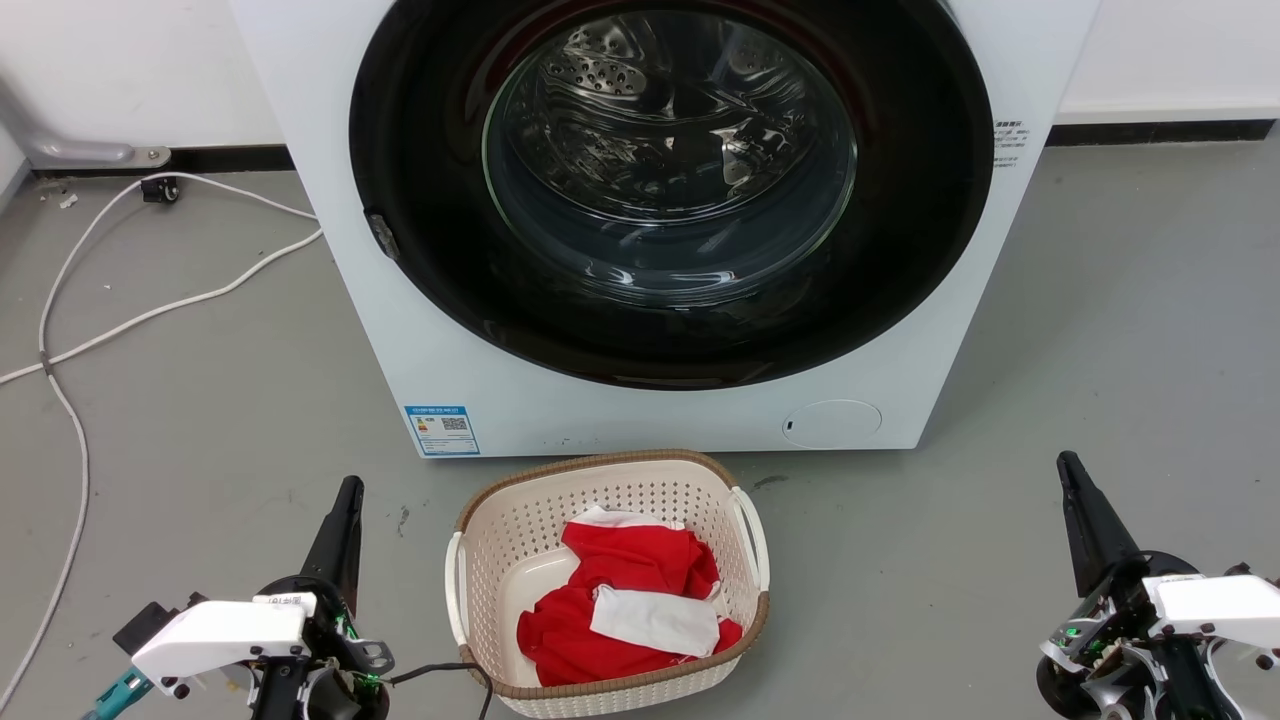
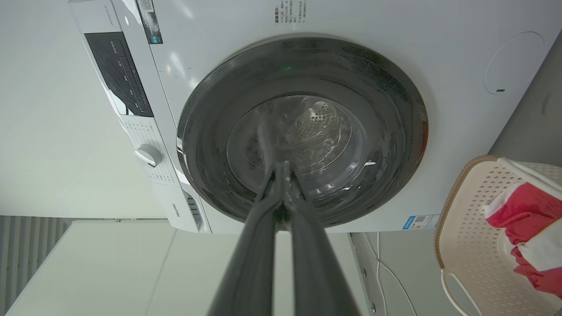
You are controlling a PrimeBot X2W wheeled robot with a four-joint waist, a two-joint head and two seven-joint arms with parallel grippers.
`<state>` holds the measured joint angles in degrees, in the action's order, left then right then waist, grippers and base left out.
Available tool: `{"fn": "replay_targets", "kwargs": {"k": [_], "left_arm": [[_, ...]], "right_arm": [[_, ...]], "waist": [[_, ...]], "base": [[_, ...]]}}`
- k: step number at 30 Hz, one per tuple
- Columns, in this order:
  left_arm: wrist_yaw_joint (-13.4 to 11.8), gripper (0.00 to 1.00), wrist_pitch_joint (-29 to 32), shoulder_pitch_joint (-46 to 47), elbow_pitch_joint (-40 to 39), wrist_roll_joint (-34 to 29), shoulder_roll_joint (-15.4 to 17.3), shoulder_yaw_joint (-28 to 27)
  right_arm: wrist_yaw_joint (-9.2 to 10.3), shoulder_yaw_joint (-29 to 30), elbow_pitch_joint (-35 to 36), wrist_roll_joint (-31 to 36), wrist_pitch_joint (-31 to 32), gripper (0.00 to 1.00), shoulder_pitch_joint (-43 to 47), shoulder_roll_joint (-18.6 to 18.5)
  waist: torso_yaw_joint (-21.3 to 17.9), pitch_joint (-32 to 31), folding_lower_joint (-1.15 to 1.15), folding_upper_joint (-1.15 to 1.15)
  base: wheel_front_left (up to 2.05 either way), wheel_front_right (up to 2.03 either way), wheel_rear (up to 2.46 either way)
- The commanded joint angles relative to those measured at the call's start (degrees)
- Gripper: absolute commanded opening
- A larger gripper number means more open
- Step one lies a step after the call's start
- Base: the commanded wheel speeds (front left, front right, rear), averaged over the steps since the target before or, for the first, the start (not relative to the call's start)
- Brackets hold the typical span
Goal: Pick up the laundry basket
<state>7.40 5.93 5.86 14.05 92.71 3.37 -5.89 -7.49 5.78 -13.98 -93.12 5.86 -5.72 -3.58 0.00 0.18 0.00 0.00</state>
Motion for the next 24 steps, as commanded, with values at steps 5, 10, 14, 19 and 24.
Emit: {"fn": "replay_targets", "kwargs": {"k": [5, 10, 14, 19, 24], "left_arm": [[0.2, 0.00, 0.3, 0.6, 0.1, -0.2, -0.1, -0.2], [0.2, 0.00, 0.3, 0.6, 0.1, -0.2, -0.1, -0.2], [0.2, 0.00, 0.4, 0.6, 0.1, -0.2, -0.1, -0.3], [0.0, 1.00, -0.6, -0.5, 0.6, -0.1, -0.2, 0.7], [0.0, 1.00, -2.2, -0.3, -0.5, -0.3, -0.2, 2.1]], "right_arm": [[0.00, 0.1, -0.1, 0.4, 0.2, 0.00, -0.8, 0.2], [0.00, 0.2, -0.1, 0.4, 0.3, 0.00, -0.8, 0.2], [0.00, 0.2, -0.1, 0.4, 0.3, 0.00, -0.8, 0.3], [0.00, -0.5, -0.3, 0.5, -0.4, 1.00, 0.6, 0.2], [0.00, -1.9, 0.7, 1.4, -1.9, 1.00, 0.7, 0.2]], "waist": [[0.0, 0.0, 0.00, 0.00], [0.0, 0.0, 0.00, 0.00], [0.0, 0.0, 0.00, 0.00], [0.0, 0.0, 0.00, 0.00], [0.0, 0.0, 0.00, 0.00]], "base": [[0.00, 0.00, 0.00], [0.00, 0.00, 0.00], [0.00, 0.00, 0.00], [0.00, 0.00, 0.00], [0.00, 0.00, 0.00]]}}
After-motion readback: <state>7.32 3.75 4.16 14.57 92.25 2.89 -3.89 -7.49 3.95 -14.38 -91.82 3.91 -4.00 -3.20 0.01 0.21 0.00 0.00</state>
